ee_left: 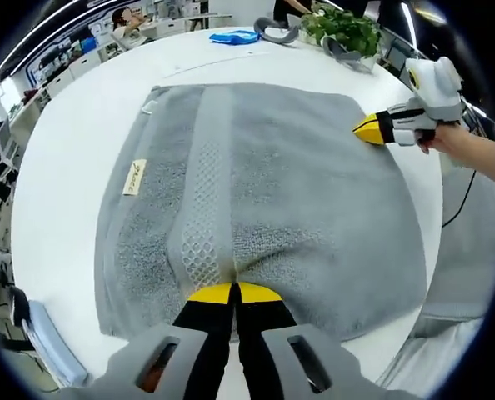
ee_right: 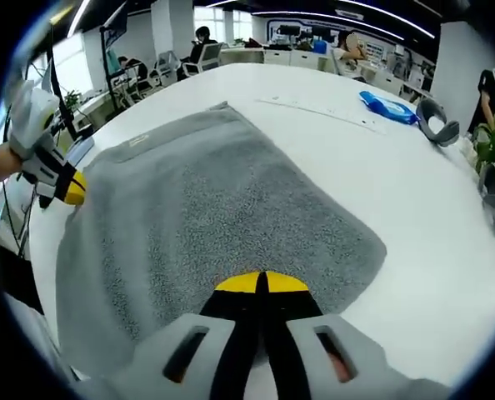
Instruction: Fold the towel on the table until its edges align and the towel forms a compact rectangular stack.
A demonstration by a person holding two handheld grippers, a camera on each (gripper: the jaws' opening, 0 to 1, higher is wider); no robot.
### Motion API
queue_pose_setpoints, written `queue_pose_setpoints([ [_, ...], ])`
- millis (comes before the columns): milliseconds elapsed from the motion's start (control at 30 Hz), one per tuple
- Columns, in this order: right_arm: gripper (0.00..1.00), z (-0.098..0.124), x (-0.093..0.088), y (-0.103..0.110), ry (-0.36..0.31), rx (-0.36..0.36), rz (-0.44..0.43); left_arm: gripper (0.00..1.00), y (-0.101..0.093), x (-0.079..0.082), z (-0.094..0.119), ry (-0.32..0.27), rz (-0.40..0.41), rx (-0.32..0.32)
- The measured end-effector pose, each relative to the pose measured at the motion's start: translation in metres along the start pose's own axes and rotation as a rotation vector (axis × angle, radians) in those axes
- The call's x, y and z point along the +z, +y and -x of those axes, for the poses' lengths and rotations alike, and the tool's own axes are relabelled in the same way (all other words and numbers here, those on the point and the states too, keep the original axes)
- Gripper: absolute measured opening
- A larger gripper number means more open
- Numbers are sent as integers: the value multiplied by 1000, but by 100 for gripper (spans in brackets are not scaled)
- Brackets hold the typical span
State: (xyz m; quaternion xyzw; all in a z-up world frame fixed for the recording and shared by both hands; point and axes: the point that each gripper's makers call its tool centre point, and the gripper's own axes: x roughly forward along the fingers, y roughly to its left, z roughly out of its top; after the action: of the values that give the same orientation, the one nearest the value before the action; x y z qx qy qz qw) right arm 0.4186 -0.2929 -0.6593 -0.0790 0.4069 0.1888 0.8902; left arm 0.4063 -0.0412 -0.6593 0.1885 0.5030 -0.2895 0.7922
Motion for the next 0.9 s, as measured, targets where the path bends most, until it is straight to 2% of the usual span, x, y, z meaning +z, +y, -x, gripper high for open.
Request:
queue_pose_setpoints([
  [267,0,8,-8,8,-21,-17,-2,1,9,7,-3,1,-43,-8],
  [533,0,14,-16,15,-37,-29,11,1,15,16,-8,49,-150,11],
  [633,0,17,-19,19,-38,-26,12,1,18,19,-10,53,-161,13],
  [900,0,27,-31,33,2,36,5,1,25,32,-15,62,-229,26],
])
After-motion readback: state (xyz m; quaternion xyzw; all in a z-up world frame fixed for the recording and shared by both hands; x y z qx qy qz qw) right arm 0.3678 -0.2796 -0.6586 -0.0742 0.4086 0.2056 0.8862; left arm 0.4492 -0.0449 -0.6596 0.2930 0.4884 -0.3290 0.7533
